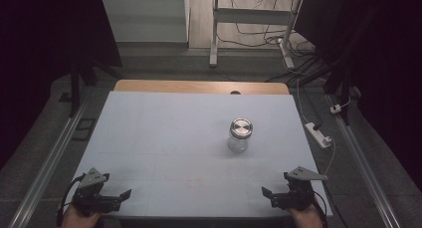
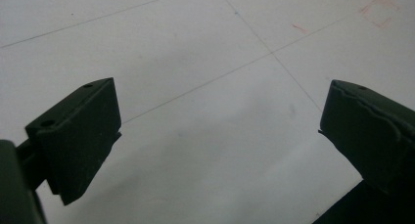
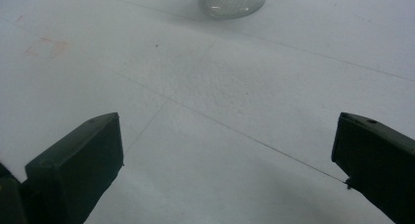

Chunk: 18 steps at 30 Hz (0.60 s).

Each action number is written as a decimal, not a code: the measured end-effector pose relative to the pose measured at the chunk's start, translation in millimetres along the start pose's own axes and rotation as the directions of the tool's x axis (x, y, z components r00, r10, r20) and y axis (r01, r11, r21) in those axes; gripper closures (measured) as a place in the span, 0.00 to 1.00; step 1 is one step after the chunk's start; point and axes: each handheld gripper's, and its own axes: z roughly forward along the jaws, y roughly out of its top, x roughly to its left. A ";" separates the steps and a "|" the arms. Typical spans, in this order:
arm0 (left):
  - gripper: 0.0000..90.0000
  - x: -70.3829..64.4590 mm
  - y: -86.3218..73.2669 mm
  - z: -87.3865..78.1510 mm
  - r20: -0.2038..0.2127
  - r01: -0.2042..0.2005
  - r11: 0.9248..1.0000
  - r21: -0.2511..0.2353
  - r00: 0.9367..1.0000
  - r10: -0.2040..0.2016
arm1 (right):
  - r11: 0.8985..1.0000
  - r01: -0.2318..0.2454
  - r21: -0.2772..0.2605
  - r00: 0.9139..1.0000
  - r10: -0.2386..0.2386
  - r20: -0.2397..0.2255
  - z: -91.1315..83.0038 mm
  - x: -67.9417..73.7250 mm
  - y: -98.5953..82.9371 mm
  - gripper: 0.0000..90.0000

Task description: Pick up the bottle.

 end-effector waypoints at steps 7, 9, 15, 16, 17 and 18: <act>0.02 1.0 -0.6 -1.2 -0.026 -0.011 1.000 0.000 1.000 0.011 | 1.000 -0.003 0.002 1.000 0.003 -0.003 0.4 0.0 0.5 0.00; 0.02 2.0 -0.3 -0.4 -0.021 -0.004 1.000 0.007 1.000 0.004 | 1.000 0.000 0.007 1.000 0.000 -0.004 0.8 0.3 0.7 0.00; 0.02 1.2 0.6 0.9 -0.014 -0.015 1.000 0.020 1.000 0.016 | 1.000 0.008 0.022 1.000 -0.008 0.012 2.2 1.5 0.9 0.00; 0.02 1.4 0.5 0.9 -0.015 -0.014 1.000 0.019 1.000 0.014 | 1.000 0.010 0.022 1.000 -0.011 0.011 2.3 2.0 1.0 0.00; 0.02 1.9 0.6 0.9 -0.011 -0.010 1.000 0.020 1.000 0.010 | 1.000 0.016 0.024 1.000 -0.016 0.013 2.4 2.3 1.0 0.00; 0.02 2.4 0.5 0.7 -0.010 -0.010 1.000 0.018 1.000 0.010 | 0.999 0.021 0.024 1.000 -0.021 0.014 2.4 2.6 1.1 0.00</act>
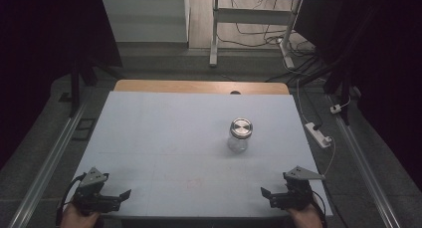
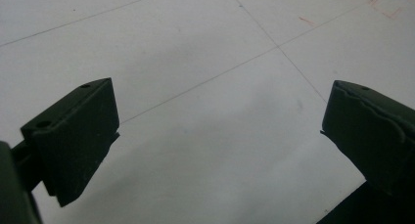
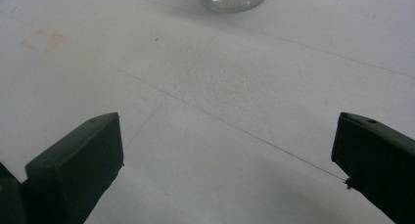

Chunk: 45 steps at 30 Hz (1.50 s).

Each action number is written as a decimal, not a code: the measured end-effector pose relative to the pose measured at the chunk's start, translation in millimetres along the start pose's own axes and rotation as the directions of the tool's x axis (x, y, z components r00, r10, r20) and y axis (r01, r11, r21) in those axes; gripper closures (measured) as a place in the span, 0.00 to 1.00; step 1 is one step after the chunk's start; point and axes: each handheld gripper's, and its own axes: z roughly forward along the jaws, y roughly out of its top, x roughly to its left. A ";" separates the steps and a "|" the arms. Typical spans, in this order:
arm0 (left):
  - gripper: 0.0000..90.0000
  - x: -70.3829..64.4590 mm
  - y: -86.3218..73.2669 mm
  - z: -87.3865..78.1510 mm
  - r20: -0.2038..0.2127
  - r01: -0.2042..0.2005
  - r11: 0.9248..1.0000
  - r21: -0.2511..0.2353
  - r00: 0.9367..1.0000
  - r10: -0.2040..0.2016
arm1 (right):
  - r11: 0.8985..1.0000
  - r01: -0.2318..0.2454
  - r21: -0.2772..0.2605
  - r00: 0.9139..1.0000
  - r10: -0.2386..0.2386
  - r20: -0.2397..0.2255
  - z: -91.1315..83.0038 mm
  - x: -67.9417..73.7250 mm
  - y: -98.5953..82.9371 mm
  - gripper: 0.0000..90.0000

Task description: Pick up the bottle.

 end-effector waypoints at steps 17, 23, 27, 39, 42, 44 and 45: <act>0.01 1.5 0.0 1.6 0.026 -0.006 1.000 0.010 1.000 0.006 | 0.999 0.023 -0.025 1.000 -0.024 -0.013 -2.3 2.3 4.0 0.00; 0.01 1.3 0.1 2.0 0.028 -0.009 1.000 0.012 1.000 0.008 | 0.998 0.037 -0.045 0.998 -0.039 -0.039 -2.7 3.4 6.8 0.00; 0.01 1.6 0.0 1.7 0.035 -0.009 1.000 0.010 0.999 0.009 | 0.997 0.053 -0.063 0.997 -0.056 -0.046 -2.3 4.0 8.8 0.00; 0.01 -0.8 0.3 2.2 0.032 -0.033 0.999 0.015 0.999 0.033 | 0.991 0.096 -0.096 0.992 -0.103 -0.069 2.2 9.8 20.4 0.00; 0.01 -1.3 0.3 2.6 0.028 -0.036 0.999 0.017 0.999 0.035 | 0.989 0.095 -0.109 0.991 -0.104 -0.083 4.2 9.1 24.9 0.00; 0.01 -1.2 0.4 2.7 0.029 -0.036 0.999 0.018 0.999 0.035 | 0.989 0.097 -0.111 0.991 -0.106 -0.080 5.4 9.0 27.2 0.00; 0.01 -1.0 0.4 2.7 0.029 -0.035 0.999 0.018 0.999 0.034 | 0.989 0.099 -0.114 0.991 -0.109 -0.083 6.0 9.1 28.1 0.00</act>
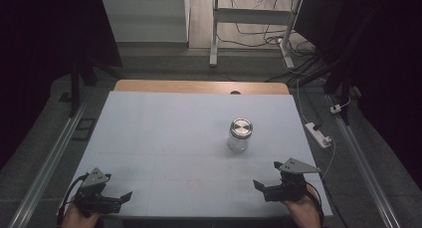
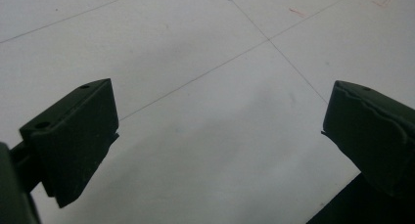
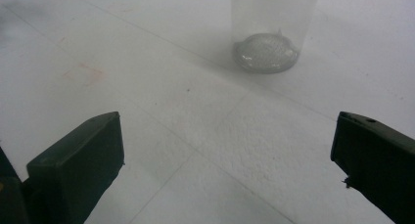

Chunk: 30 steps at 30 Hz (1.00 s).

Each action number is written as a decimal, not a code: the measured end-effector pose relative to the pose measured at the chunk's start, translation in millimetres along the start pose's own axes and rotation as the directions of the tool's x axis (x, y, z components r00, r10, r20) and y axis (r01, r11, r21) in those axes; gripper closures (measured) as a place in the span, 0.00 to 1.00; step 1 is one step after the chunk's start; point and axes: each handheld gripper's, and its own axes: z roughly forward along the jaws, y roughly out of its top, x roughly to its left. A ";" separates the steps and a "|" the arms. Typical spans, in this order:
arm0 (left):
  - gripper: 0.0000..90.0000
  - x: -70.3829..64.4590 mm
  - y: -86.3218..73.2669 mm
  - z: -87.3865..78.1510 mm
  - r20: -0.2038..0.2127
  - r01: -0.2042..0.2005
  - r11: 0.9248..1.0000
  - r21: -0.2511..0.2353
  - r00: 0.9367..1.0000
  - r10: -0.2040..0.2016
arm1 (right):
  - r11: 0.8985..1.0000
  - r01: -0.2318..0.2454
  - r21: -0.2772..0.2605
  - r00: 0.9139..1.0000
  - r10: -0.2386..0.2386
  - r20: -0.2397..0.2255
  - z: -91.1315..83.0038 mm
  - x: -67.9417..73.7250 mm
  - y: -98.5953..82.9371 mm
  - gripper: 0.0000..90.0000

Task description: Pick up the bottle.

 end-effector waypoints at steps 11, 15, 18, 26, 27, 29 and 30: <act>0.00 1.0 1.1 1.0 0.004 0.009 1.000 0.000 1.000 -0.009 | 1.000 -0.018 -0.023 1.000 0.018 -0.014 11.2 -2.5 11.2 0.00; 0.00 1.1 1.1 1.0 0.003 0.009 1.000 0.000 1.000 -0.009 | 0.999 -0.030 -0.018 1.000 0.030 -0.006 16.4 -5.7 15.5 0.00; 0.00 1.4 1.0 0.9 0.006 0.011 1.000 -0.001 1.000 -0.011 | 0.999 -0.040 -0.019 0.999 0.040 -0.004 21.3 -8.8 18.4 0.00; 0.00 1.3 1.1 1.0 0.003 0.012 1.000 0.001 1.000 -0.012 | 0.998 -0.056 0.010 0.998 0.056 -0.025 38.5 -13.4 29.6 0.00; 0.00 1.6 1.1 1.0 0.003 0.012 1.000 0.000 1.000 -0.012 | 0.998 -0.054 0.015 0.998 0.054 -0.029 41.1 -13.8 31.2 0.00; 0.00 1.7 1.2 1.1 0.002 0.014 1.000 0.003 1.000 -0.014 | 0.999 -0.041 0.014 0.999 0.041 -0.020 46.6 -14.2 34.6 0.00; 0.00 1.6 1.2 1.2 0.003 0.018 1.000 0.004 1.000 -0.018 | 0.999 -0.035 0.009 0.999 0.035 -0.016 49.2 -14.4 36.3 0.00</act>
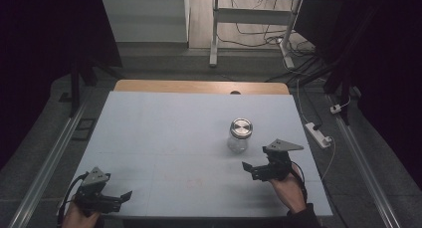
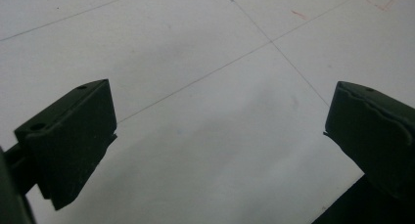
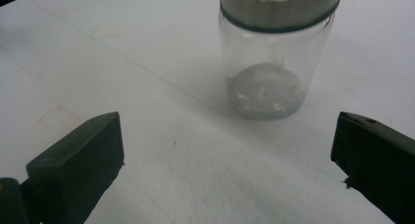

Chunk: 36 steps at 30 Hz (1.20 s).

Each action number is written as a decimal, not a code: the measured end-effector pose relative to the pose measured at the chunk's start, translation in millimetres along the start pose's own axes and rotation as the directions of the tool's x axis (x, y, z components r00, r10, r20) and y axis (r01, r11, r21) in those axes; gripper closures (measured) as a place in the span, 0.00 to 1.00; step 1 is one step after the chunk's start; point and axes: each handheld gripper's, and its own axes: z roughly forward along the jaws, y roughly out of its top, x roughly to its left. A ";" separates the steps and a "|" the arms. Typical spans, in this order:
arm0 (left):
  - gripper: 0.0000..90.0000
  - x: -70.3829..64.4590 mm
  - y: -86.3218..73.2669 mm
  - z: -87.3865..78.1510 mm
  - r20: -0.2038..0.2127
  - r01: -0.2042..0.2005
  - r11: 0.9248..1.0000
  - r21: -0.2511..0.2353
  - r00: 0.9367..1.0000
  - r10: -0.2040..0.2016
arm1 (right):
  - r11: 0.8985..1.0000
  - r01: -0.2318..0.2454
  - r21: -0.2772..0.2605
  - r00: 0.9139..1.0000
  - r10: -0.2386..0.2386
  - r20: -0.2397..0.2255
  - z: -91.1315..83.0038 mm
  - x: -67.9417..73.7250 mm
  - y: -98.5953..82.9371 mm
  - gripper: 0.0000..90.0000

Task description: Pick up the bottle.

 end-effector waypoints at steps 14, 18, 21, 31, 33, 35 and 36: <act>0.00 1.0 -0.2 -0.3 0.012 -0.001 1.000 -0.003 1.000 0.001 | 1.000 0.011 0.004 0.999 -0.011 0.046 30.9 -13.0 17.6 0.00; 0.00 1.3 -0.2 -0.1 0.014 0.001 1.000 -0.002 1.000 -0.001 | 1.000 0.013 0.016 0.998 -0.014 0.053 40.7 -17.1 21.9 0.00; 0.00 1.6 -0.1 0.1 0.017 0.002 1.000 -0.001 1.000 -0.002 | 0.999 0.013 0.034 0.998 -0.015 0.064 49.5 -19.5 24.8 0.00; 0.00 2.0 0.0 0.2 0.023 0.003 1.000 0.000 1.000 -0.003 | 0.999 0.028 0.038 0.998 -0.030 0.059 73.5 -27.3 32.0 0.00; 0.00 2.0 0.0 0.3 0.023 0.004 1.000 0.002 1.000 -0.004 | 0.999 0.032 0.042 0.997 -0.035 0.064 77.2 -28.2 33.1 0.00; 0.00 2.0 0.1 0.5 0.023 0.001 1.000 0.003 1.000 -0.001 | 0.998 0.039 0.041 0.997 -0.042 0.071 81.0 -28.5 33.6 0.00; 0.00 2.0 0.1 0.4 0.023 0.002 1.000 0.003 1.000 -0.002 | 0.998 0.035 0.044 0.997 -0.038 0.066 83.1 -28.8 33.7 0.00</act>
